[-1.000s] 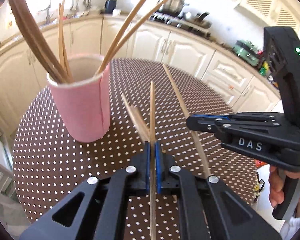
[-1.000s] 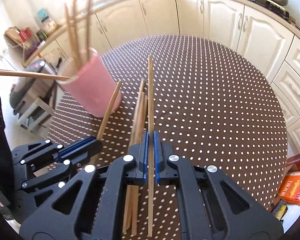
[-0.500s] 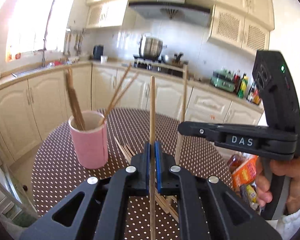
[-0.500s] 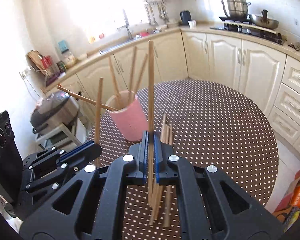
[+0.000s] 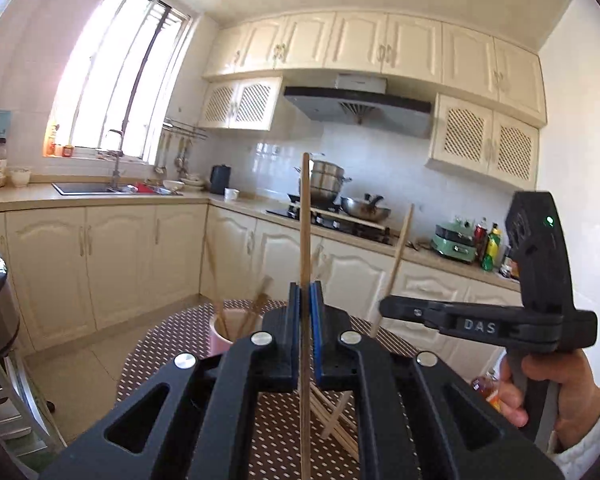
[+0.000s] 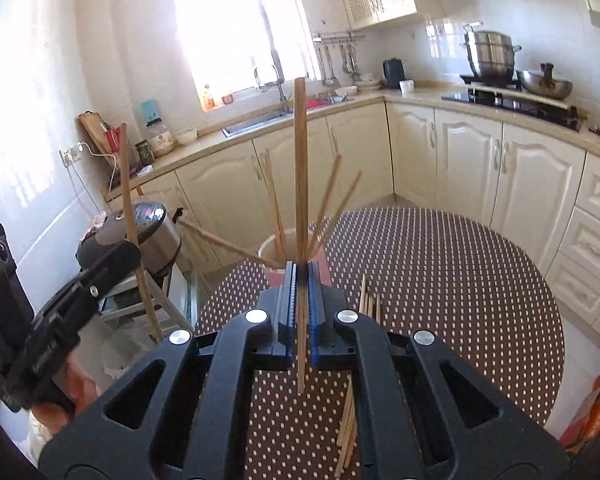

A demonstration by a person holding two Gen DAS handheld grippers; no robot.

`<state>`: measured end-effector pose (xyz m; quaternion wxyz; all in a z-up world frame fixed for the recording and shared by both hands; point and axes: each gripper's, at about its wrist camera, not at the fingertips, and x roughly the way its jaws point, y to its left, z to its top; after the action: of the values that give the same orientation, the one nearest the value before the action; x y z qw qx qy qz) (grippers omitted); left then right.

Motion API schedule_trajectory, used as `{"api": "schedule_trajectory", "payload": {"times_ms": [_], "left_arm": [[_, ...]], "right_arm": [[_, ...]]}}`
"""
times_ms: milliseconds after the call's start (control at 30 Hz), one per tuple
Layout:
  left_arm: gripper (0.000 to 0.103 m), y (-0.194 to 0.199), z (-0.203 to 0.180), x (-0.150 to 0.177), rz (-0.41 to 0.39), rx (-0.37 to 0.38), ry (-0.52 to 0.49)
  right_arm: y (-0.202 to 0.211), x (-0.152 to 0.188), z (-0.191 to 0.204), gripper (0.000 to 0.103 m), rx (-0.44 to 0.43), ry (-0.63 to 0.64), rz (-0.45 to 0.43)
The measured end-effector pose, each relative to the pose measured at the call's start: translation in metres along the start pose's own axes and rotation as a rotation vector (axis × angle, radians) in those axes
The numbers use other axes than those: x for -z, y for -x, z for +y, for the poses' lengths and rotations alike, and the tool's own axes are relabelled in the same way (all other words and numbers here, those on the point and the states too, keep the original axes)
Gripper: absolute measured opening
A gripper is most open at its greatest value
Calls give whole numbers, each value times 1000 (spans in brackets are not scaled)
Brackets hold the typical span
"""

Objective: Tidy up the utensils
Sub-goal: 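Lift the chopstick upright with the right gripper over the pink cup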

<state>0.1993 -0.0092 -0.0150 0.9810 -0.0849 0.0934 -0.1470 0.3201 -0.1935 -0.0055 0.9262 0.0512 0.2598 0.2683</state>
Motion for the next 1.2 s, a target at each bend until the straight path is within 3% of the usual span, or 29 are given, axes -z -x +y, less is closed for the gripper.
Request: {"api": "schedule_trajectory", "payload": {"times_ms": [267,767,1000,1200], "left_arm": [[5,-6,48,-39,-102,-59,59],[5,-108,67,-82,-220,-158,42],[5,-141,67,-70,-200,-166,48],[6,-154,63,-49,-146,-162,16]], "right_arm": [[-19,-23,17,6,-5,44,-26],[-39,-66,39,6,32,113,-109],[-44,-75,40,6,41,121,-154],[-56,-72,37,6,48,125,-143]]}}
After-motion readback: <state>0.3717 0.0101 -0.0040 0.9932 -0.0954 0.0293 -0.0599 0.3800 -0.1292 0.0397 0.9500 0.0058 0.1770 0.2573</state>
